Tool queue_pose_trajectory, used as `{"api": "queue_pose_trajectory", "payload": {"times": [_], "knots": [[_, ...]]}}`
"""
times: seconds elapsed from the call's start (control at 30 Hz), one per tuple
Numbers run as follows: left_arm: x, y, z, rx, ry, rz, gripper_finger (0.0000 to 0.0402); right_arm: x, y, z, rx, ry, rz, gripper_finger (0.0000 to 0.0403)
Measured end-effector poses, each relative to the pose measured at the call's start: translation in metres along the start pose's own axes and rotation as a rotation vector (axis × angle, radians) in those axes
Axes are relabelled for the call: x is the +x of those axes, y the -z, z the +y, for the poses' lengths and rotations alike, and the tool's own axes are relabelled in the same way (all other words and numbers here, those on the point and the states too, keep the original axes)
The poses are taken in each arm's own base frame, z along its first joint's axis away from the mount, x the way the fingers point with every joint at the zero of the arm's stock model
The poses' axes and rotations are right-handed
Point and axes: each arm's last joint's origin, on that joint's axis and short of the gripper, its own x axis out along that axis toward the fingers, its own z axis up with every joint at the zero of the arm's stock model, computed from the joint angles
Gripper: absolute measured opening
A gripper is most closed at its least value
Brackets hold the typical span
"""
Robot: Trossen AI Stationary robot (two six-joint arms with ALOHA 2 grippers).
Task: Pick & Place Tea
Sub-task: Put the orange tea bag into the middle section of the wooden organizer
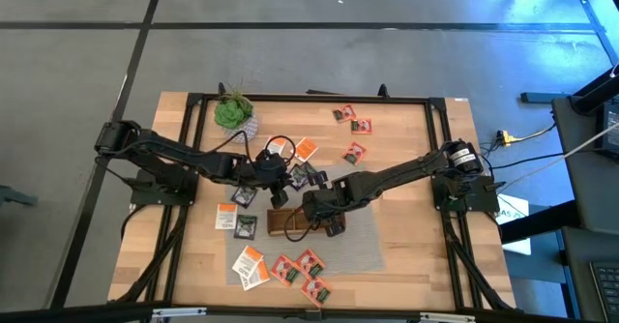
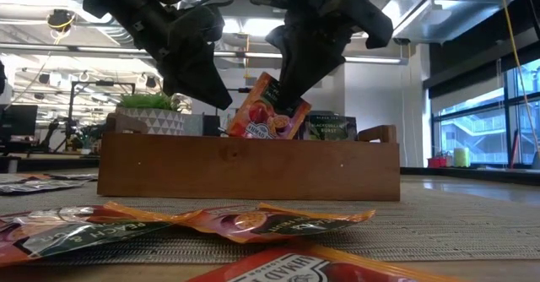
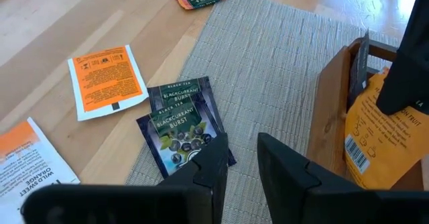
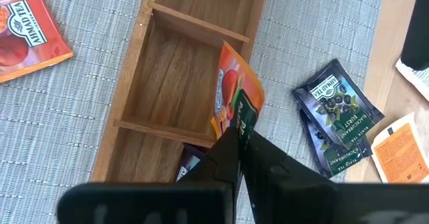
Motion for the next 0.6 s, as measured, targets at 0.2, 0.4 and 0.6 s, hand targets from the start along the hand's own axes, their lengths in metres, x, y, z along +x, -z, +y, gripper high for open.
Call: {"api": "queue_pose_trajectory", "payload": {"times": [0.2, 0.4, 0.6], "knots": [[0.000, 0.000, 0.000, 0.000, 0.000, 0.000, 0.0081, 0.000, 0.001, 0.000, 0.026, -0.001, 0.009, 0.0033], [0.000, 0.000, 0.000, 0.000, -0.001, 0.000, 0.0080, 0.001, 0.001, -0.003, 0.076, 0.003, 0.004, 0.0068], [0.000, 0.000, 0.000, 0.001, 0.000, 0.000, 0.0077, 0.002, 0.003, -0.011, 0.123, 0.012, 0.009, 0.0107]]}}
